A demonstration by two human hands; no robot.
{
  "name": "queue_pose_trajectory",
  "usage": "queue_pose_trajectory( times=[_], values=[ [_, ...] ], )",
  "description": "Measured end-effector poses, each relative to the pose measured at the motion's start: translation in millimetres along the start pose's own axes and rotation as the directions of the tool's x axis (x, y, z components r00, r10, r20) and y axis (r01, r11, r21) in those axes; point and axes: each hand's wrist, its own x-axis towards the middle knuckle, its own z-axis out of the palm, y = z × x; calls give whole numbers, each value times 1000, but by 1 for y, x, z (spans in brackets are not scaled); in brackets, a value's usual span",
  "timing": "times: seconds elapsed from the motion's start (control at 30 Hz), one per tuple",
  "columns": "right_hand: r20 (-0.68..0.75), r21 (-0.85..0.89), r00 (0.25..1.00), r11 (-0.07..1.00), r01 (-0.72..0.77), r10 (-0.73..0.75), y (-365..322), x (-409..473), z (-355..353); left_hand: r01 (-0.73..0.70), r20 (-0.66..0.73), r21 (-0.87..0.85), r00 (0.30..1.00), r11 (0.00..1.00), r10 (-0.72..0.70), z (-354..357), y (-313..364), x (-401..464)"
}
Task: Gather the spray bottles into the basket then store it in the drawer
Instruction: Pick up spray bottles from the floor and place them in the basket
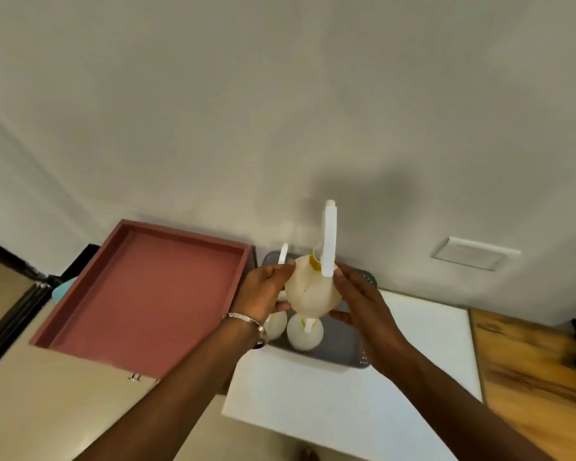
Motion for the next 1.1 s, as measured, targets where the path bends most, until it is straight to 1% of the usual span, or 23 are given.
queue_pose_trajectory(
  times=[0.1,0.2,0.33,0.43,0.5,0.6,0.77,0.93,1.1],
  values=[
    [-44,-10,999,1000,22,-23,-19,39,-13,-16,-23,35,1000,999,17,19,27,38],
    [-81,-9,997,1000,13,-14,-22,86,-35,-17,-43,60,999,998,20,46,38,83],
    [-98,6,994,999,-54,55,0,131,-56,44,-68,79,997,996,-39,72,23,133],
    [-122,13,983,991,-135,135,33,150,-64,112,-115,158,989,981,-94,77,-2,162],
    [-94,38,979,983,-181,184,55,158,-66,139,-137,257,985,957,-106,77,-22,175],
    [-99,50,969,974,-223,227,85,176,-69,138,-116,400,988,906,-100,79,-48,199],
    [-105,19,952,957,-288,289,126,191,-65,204,-85,548,978,811,-189,76,-79,215],
    [-105,10,930,936,-353,352,147,204,-55,255,-106,603,965,756,-241,69,-92,221],
    [-129,-46,930,934,-353,345,157,215,-51,252,-75,673,959,695,-274,65,-96,226]
  ],
)
